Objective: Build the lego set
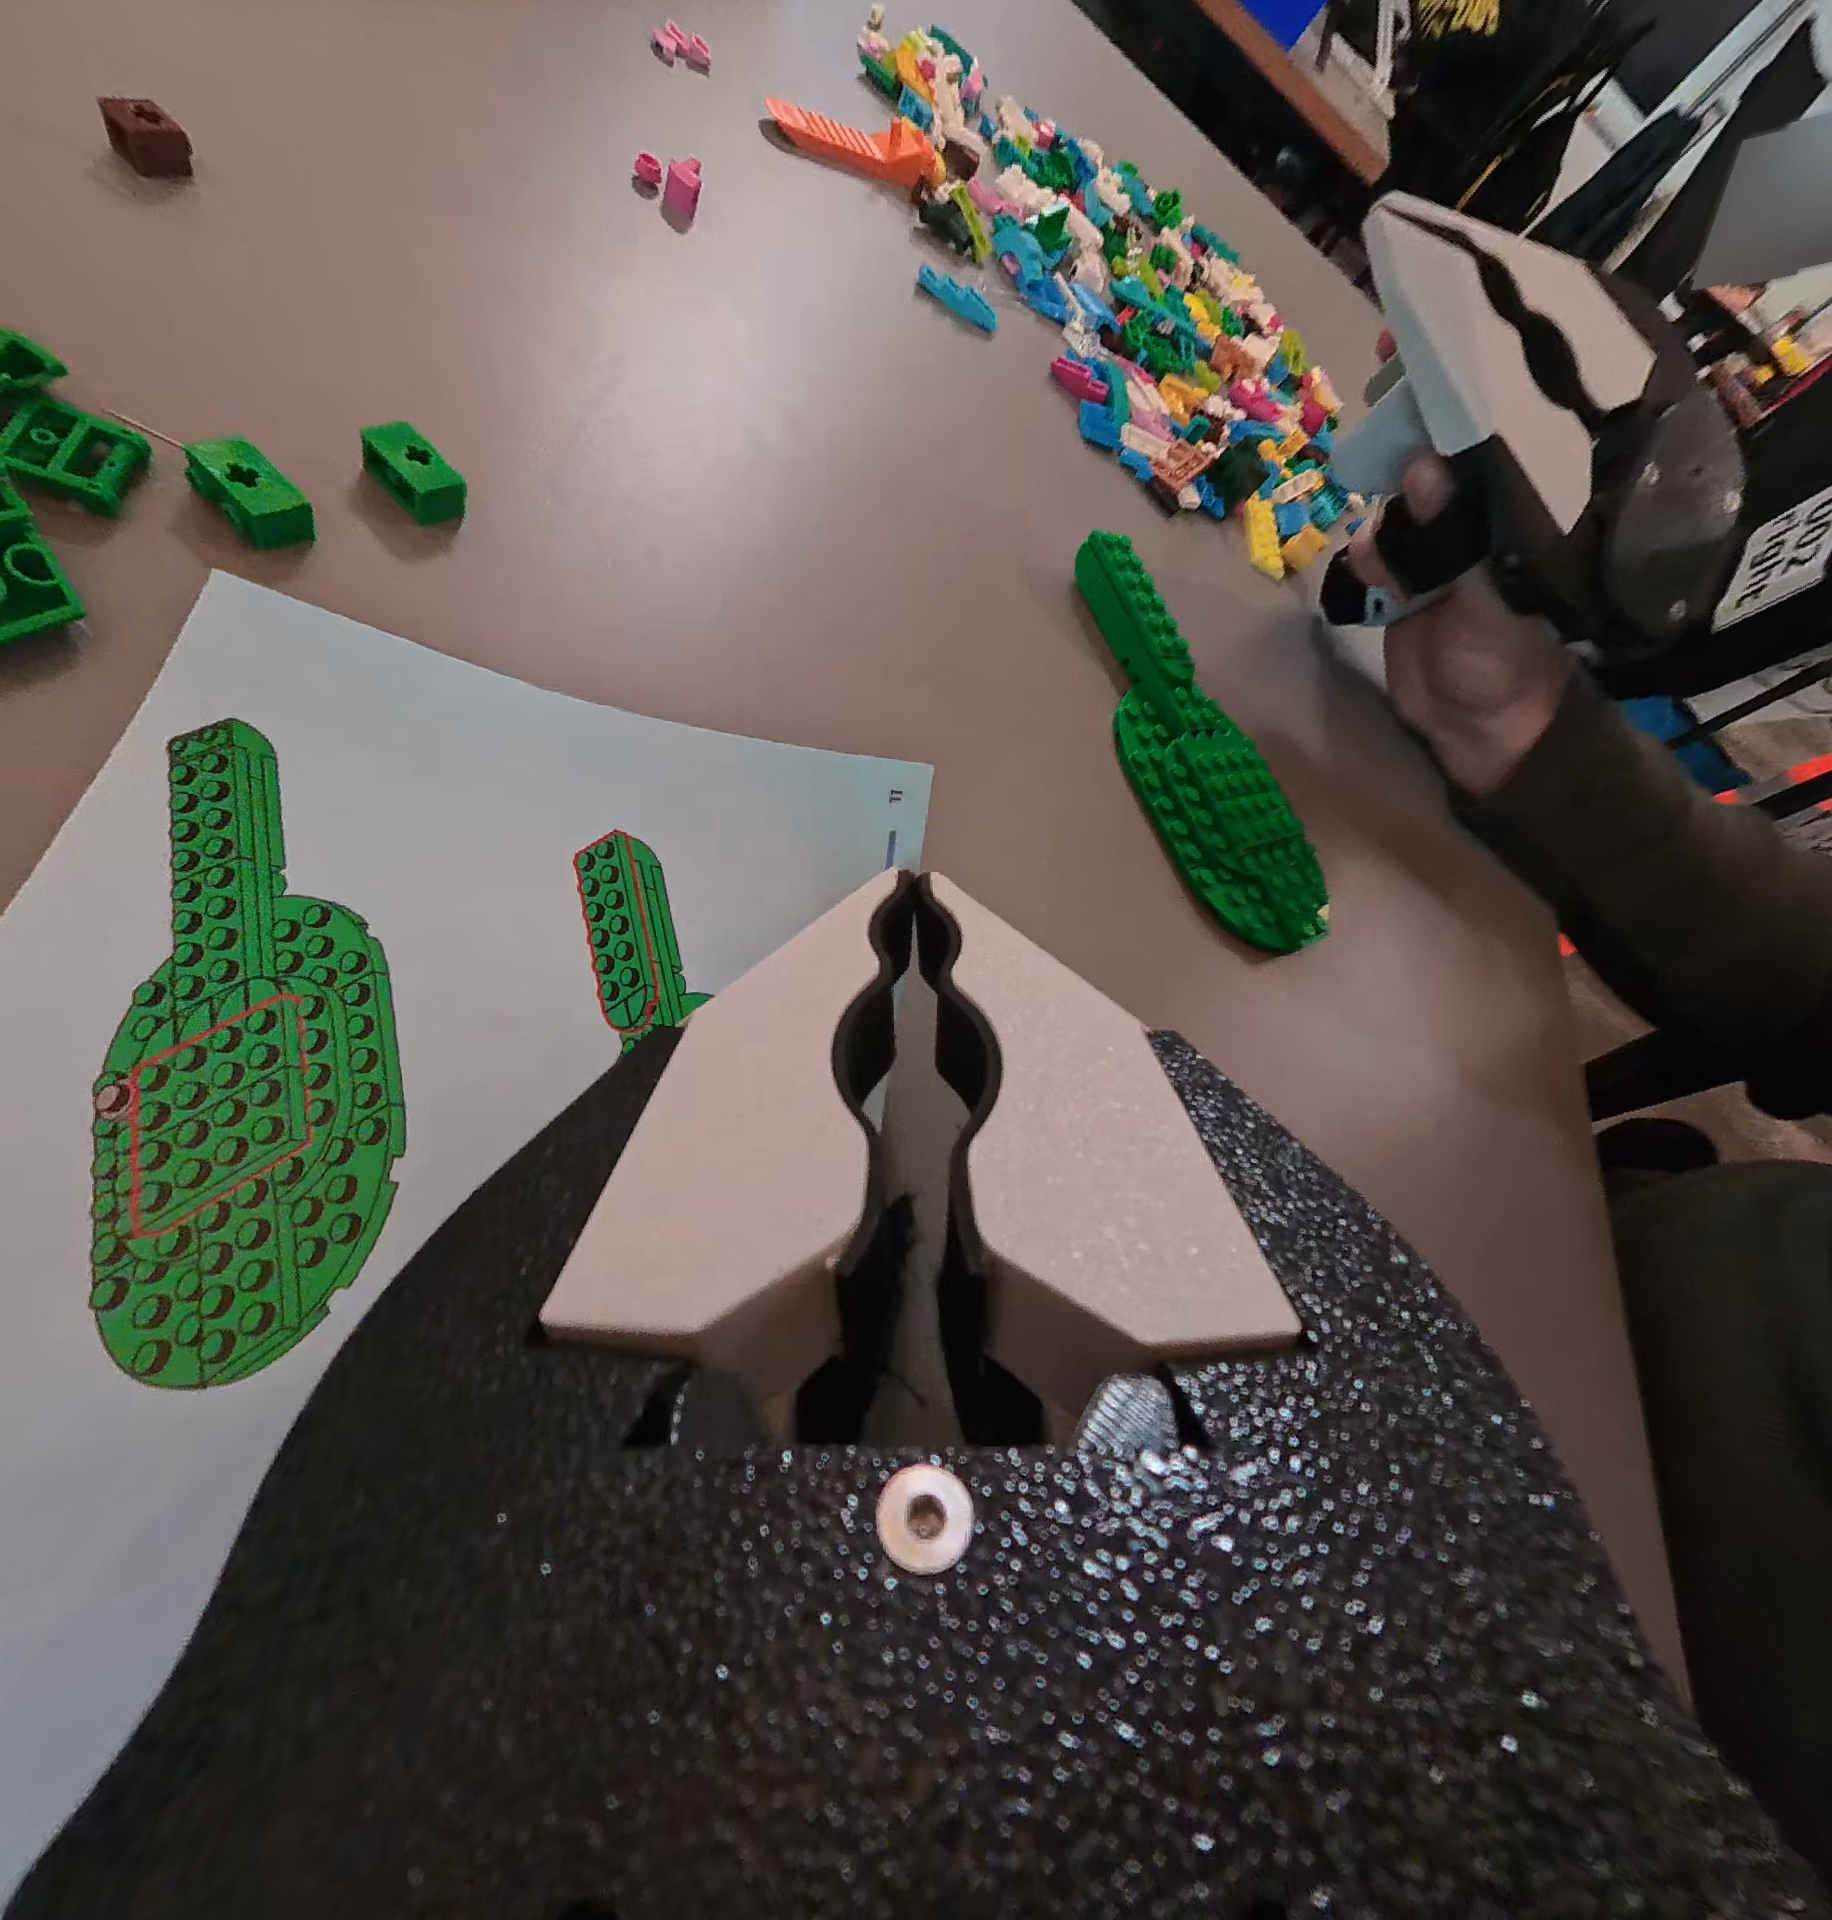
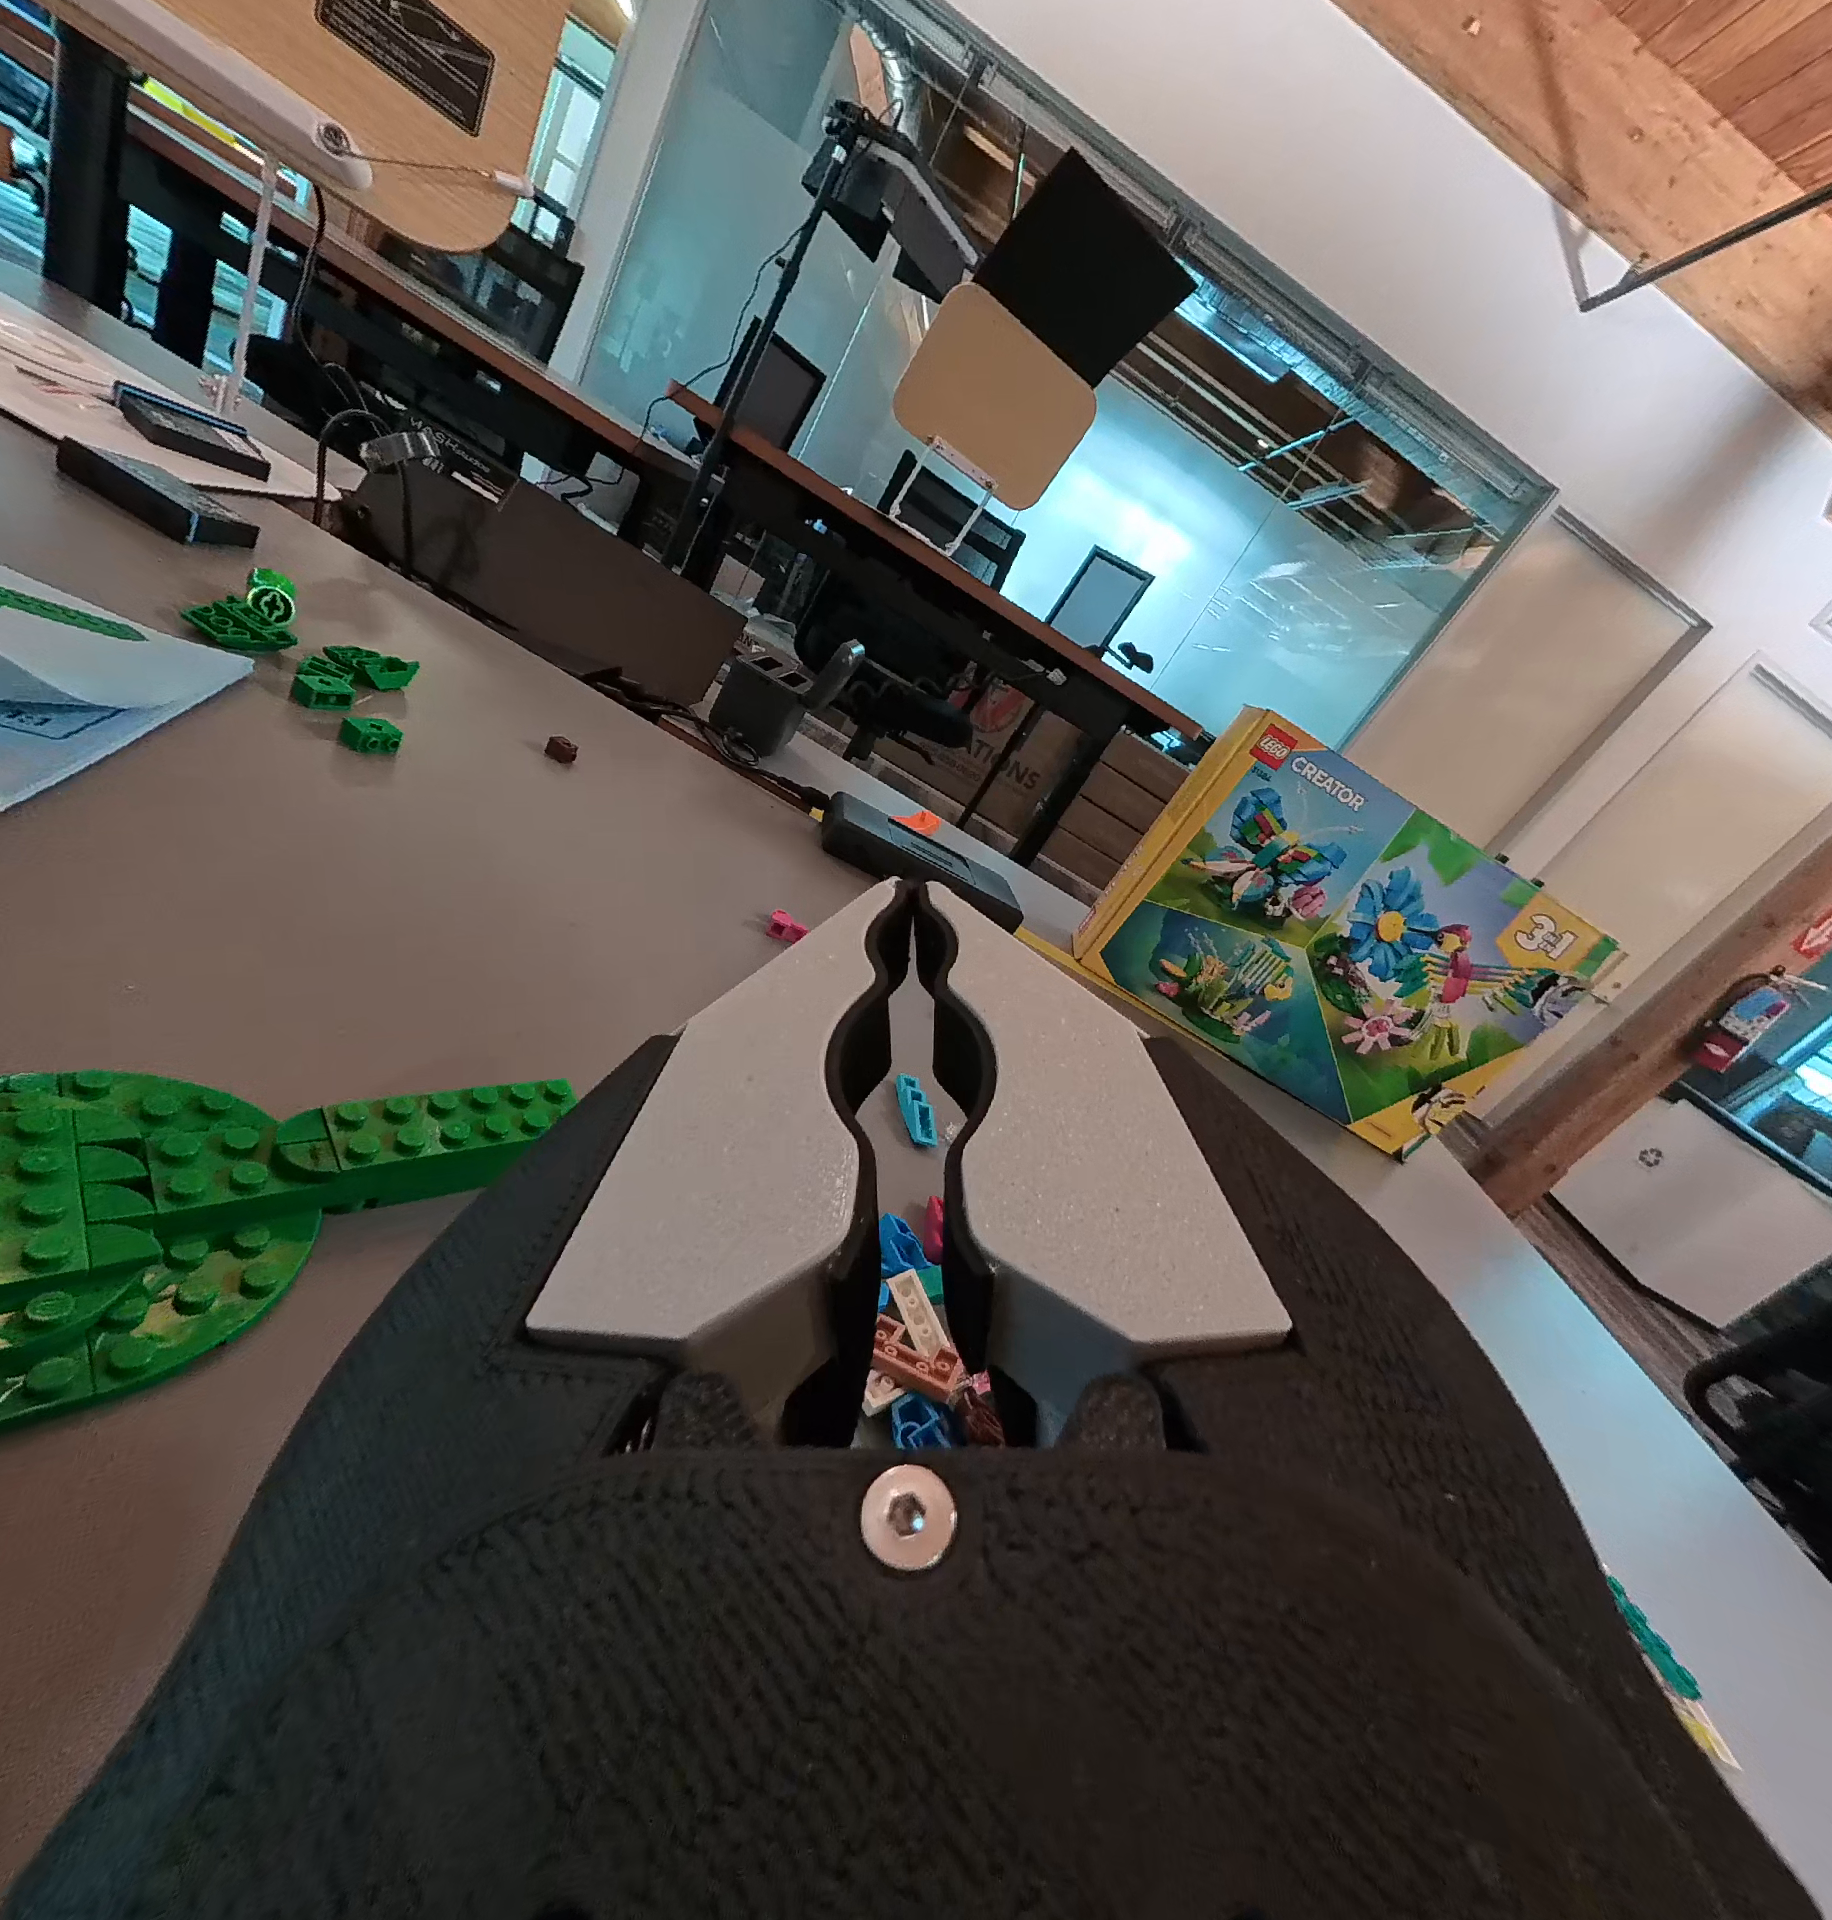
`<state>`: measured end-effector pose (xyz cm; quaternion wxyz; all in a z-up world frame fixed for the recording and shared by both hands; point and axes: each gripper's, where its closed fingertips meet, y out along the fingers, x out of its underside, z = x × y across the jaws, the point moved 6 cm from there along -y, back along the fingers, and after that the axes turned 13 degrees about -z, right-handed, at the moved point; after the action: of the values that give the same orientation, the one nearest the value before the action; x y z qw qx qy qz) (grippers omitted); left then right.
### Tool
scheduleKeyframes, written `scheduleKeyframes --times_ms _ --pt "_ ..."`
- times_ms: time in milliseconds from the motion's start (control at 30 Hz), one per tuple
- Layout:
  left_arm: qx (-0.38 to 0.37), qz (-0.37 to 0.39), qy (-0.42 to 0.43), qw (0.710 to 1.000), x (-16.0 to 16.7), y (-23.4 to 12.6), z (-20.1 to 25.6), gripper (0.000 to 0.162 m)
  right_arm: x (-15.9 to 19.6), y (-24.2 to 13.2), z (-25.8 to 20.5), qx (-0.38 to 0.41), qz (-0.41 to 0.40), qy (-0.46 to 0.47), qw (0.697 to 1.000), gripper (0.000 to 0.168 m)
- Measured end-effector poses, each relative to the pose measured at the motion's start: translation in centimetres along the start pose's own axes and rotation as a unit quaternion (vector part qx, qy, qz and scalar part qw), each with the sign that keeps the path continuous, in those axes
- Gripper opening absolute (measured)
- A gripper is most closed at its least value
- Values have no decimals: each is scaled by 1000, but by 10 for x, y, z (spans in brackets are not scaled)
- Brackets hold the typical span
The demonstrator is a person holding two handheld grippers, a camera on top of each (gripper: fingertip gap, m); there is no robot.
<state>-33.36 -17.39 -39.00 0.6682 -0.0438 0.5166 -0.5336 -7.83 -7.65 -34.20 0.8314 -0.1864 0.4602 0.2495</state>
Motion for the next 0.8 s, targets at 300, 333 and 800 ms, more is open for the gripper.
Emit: scheduleKeyframes --times_ms 300,333,800 --pt "18 1 -15 1000 1 -1 -2 0 0 -1 -1 -2 -1 -4 1000 0" --pt "21 -4 -16 1000 2 0 -1 0 0 -1 -1 -3 -1 -4 1000 0" --pt "47 4 -56 997 1 -2 -7 0 -1 -2 -3 -8 -1 -18 1000 0"
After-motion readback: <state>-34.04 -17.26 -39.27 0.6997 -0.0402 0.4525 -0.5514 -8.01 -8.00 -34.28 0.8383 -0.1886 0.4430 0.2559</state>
